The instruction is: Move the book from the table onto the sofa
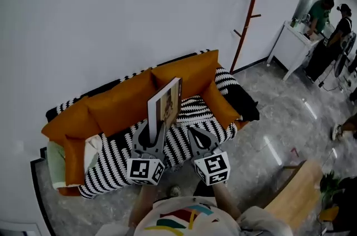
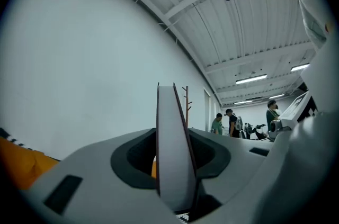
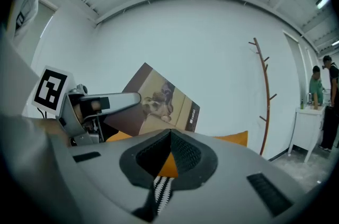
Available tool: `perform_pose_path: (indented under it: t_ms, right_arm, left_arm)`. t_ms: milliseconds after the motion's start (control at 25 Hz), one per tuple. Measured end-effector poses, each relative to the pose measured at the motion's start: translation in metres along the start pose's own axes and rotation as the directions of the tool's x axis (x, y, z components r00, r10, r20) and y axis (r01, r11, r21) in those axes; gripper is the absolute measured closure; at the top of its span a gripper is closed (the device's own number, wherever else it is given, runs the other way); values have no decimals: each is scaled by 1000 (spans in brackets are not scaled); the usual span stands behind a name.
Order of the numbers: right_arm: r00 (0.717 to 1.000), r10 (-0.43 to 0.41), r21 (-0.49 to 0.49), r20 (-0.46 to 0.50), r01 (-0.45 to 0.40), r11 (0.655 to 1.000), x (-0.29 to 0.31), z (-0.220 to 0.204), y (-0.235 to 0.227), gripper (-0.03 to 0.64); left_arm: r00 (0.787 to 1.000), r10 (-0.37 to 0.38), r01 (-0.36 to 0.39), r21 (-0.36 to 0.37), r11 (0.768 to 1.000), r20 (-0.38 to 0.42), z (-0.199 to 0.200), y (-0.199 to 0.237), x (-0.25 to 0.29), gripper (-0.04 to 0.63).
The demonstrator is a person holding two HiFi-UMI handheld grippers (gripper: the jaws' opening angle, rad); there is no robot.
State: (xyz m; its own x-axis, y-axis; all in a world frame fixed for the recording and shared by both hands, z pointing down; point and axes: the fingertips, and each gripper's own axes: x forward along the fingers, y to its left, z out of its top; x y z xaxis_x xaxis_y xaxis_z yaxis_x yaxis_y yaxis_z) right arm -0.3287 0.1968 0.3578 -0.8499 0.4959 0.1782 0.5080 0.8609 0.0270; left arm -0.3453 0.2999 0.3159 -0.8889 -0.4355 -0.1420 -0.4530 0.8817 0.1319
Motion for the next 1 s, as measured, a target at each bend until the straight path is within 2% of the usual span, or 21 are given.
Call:
perform_pose_path:
  t_ms: [200, 360, 520, 640, 760, 1000]
  right_arm:
    - [991, 122, 11, -63, -122, 993, 59, -12, 4, 606]
    - [973, 213, 0, -88, -213, 977, 114, -15, -9, 606]
    - [954, 276, 5, -121, -277, 961, 161, -20, -34, 606]
    - [934, 323, 4, -153, -326, 945, 186, -25, -45, 606]
    - [912, 343, 12, -224, -349, 937, 201, -46, -59, 606]
    - [892, 315, 22, -323, -326, 945, 229, -74, -52, 606]
  left_arm:
    - [987, 156, -156, 2, 988, -37, -21, 58, 8, 445]
    - [958, 276, -278, -6, 961, -81, -47, 101, 32, 445]
    - [924, 348, -349, 27, 937, -161, -83, 125, 61, 445]
    - [887, 399, -399, 51, 916, -232, -110, 144, 74, 445]
    - [840, 437, -449, 40, 893, -322, -143, 154, 71, 445]
    - [740, 414, -473, 28, 881, -530, -233, 188, 52, 445]
